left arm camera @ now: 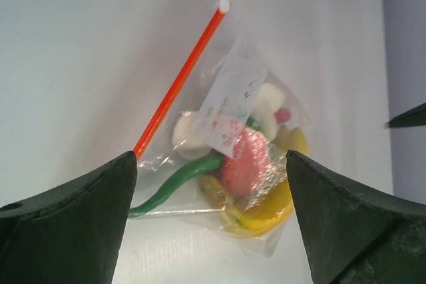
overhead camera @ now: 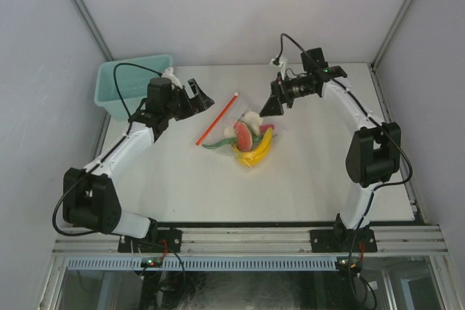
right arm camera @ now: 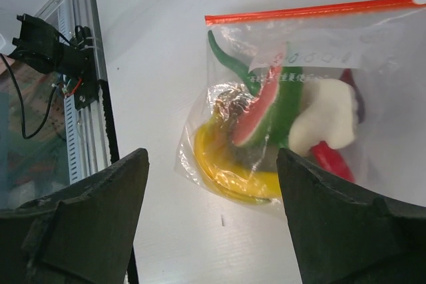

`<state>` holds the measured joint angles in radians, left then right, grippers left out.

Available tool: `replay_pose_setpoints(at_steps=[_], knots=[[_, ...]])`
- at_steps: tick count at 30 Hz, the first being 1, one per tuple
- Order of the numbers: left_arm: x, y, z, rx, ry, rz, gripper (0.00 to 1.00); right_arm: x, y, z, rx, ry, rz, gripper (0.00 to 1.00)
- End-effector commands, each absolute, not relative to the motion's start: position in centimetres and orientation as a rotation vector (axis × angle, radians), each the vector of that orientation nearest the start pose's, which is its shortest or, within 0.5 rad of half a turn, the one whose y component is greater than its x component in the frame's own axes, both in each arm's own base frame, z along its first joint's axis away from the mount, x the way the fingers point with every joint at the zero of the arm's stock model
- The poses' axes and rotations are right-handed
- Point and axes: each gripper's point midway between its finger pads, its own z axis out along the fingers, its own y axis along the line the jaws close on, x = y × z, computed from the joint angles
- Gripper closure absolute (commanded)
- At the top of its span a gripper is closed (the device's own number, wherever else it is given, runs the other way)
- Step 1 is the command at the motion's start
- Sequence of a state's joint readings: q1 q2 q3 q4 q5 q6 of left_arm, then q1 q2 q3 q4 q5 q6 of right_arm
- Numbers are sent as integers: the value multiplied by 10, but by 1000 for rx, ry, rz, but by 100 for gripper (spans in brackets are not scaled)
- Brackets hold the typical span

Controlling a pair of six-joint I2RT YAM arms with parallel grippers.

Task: Open the zip-top bag and remove the fake food
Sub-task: Move the zipper food storage bag to the center of the board, then pick up the zipper food storage bag at the center of the board.

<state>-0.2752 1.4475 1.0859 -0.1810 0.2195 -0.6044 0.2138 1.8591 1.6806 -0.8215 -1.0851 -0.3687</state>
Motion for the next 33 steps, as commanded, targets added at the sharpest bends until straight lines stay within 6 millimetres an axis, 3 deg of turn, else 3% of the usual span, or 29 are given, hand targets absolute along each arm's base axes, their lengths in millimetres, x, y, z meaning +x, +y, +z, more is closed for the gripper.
replay_pose_setpoints(at_steps=[1,5,11,21,33], knots=[[396,-189,190,-95,2239,-789,5,359,226,249,-1097,1793,1343,22],[406,-189,166,-31,2328,-730,6,352,230,239,-1143,1756,1381,22],[433,-195,149,34,2390,-693,10,351,237,224,-1135,1799,1438,22],[474,-218,127,105,2437,-796,21,351,239,222,-1090,1864,1445,22],[491,-253,105,141,2431,-1039,40,349,238,219,-1086,1885,1434,22]])
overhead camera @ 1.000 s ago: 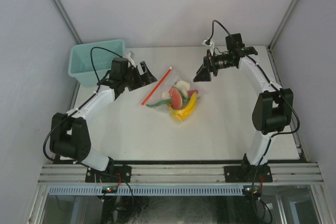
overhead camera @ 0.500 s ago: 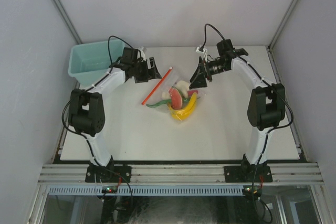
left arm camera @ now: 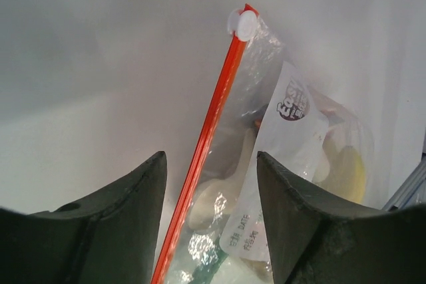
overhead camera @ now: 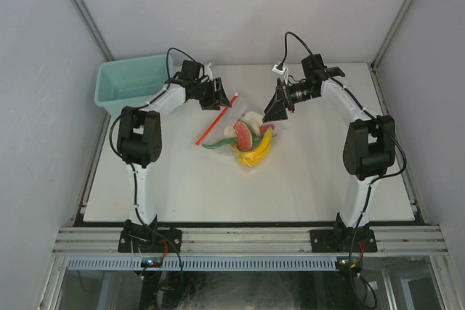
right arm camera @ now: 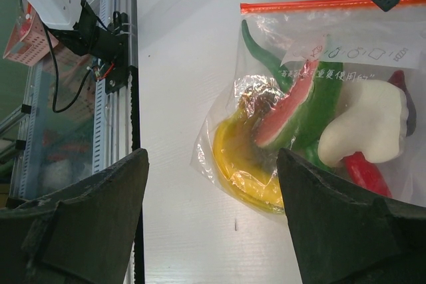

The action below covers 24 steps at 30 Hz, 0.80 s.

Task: Open the zip-top bag and remove the fake food
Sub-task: Pick up the zipper food storage bag at the center of the board.

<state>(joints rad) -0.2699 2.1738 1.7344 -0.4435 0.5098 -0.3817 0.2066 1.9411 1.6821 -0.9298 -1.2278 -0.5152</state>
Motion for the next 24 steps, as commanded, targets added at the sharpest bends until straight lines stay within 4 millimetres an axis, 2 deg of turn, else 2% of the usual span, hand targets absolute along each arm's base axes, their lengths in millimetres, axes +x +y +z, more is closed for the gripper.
replay_pose_setpoints(at_steps=[1,7,10,12,13,17,21,24], knots=[[492,-255,103,141,2431,-1056,41,349,238,219,-1086,1887,1432,22],[490,-266,92,153,2437,-1129,52,348,236,220,-1082,1888,1429,22],[490,-269,90,156,2432,-1159,71,348,235,221,-1080,1884,1428,22],[491,-271,95,171,2411,-1180,91,348,234,224,-1076,1877,1430,22],[491,-272,100,188,2393,-1183,98,348,232,227,-1072,1871,1432,22],[489,-276,137,344,2281,-1113,100,348,220,241,-1048,1828,1439,22],[469,-289,186,601,2099,-1034,100,350,194,263,-1070,1724,1375,22],[449,-304,217,763,1973,-995,100,347,178,283,-1162,1600,1266,21]])
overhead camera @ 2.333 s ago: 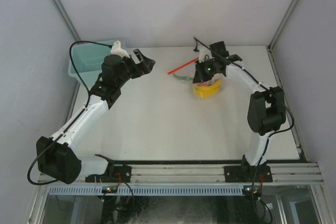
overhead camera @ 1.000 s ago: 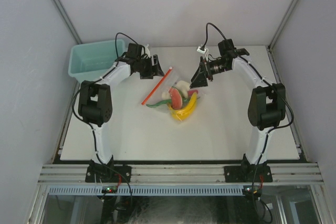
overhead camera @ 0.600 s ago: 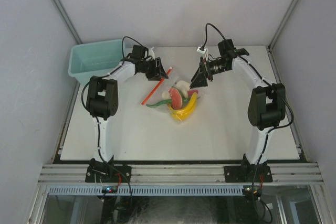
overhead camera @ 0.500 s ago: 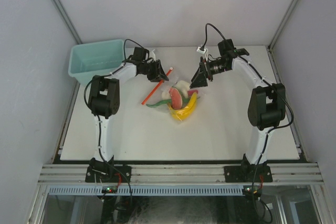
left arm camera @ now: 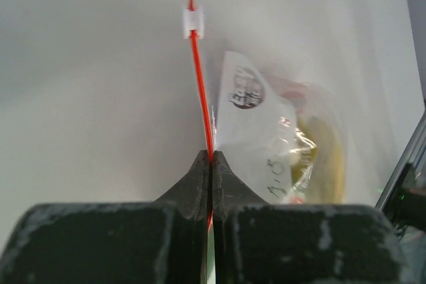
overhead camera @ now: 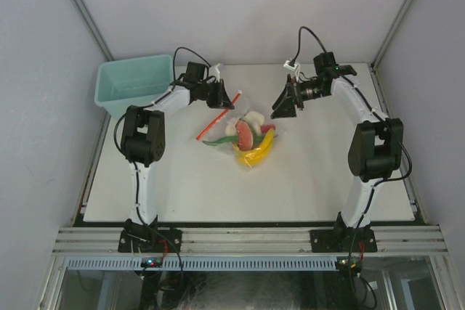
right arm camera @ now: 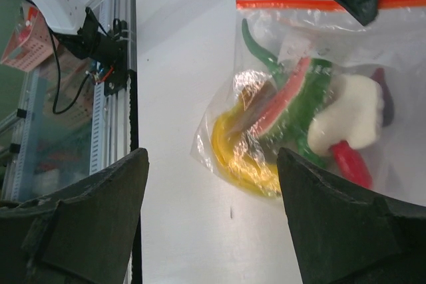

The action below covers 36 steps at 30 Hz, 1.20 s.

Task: Open the zip-top bag and remove the fake food
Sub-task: Pick up the zipper food storage bag at the center of the board.

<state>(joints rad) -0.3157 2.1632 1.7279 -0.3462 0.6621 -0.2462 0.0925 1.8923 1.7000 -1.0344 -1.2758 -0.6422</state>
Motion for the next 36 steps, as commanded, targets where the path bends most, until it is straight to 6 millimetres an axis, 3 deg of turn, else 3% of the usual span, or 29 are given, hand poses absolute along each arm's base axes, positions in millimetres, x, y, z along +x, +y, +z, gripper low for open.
replay_pose_setpoints(at_steps=[1,4,8,13,18,26,31,36], knots=[[441,-310,227,808,1934,-986,100,345,173,289,-1204,1547,1219,21],[419,-328,260,932,1807,-962,100,334,160,310,-1294,1397,1112,12],[384,-354,300,1099,1638,-925,100,336,147,342,-1279,1309,1031,8],[353,-371,330,1253,1505,-874,100,328,147,364,-1312,1225,956,7],[334,-375,334,1321,1472,-841,100,322,149,361,-1335,1227,943,11],[329,-376,331,1330,1486,-843,100,305,166,326,-1436,1294,986,31],[325,-378,332,1338,1478,-859,100,310,168,319,-1425,1330,1002,40],[320,-380,332,1346,1474,-871,100,319,167,320,-1419,1344,985,41]])
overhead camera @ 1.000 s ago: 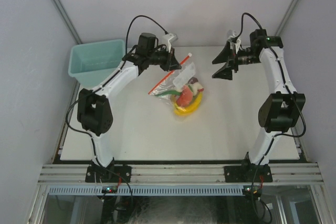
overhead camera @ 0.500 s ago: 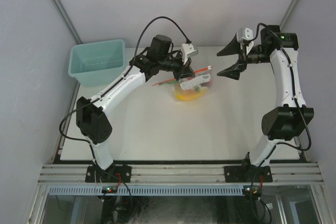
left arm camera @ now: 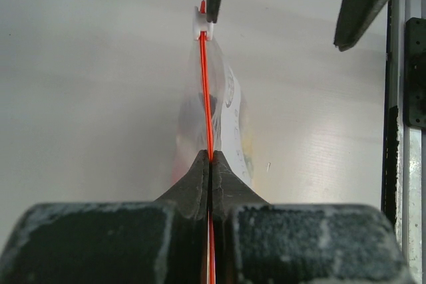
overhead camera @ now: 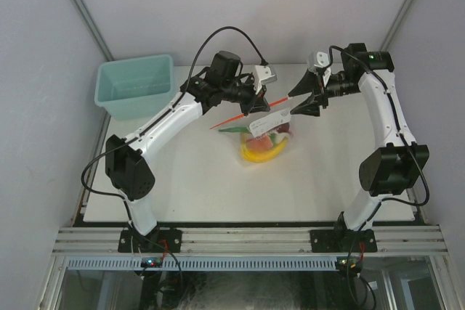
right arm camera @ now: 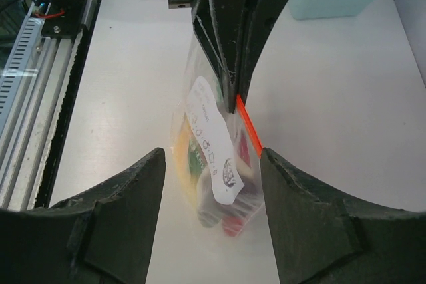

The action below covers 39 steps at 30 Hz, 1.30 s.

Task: Open the zip-top bag and remove the fake food
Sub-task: Pick up the zipper food storage bag at the center of the board, then unzip the zipper food storage bag at the center of the board.

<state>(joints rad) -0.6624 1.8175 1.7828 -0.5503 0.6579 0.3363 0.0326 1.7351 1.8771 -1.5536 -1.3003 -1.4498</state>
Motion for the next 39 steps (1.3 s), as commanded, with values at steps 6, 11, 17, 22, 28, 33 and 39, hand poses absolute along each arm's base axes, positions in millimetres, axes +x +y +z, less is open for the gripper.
replay_pose_setpoints(at_steps=[6,11,17,22,28,33,39], knots=[[317,-381,334,1350,1467,-877,100,327,164,320,-1419,1362,956,44],[315,-382,337,1353,1459,-883,100,333,162,314,-1424,1385,940,48],[312,-383,338,1360,1450,-889,100,341,161,310,-1424,1406,928,52],[311,-384,339,1362,1447,-892,100,343,161,307,-1427,1415,928,54],[310,-385,340,1364,1444,-895,100,343,160,311,-1404,1417,940,56],[309,-385,341,1367,1437,-900,100,340,163,312,-1403,1405,956,64],[309,-385,341,1365,1442,-898,100,336,166,312,-1415,1389,970,77]])
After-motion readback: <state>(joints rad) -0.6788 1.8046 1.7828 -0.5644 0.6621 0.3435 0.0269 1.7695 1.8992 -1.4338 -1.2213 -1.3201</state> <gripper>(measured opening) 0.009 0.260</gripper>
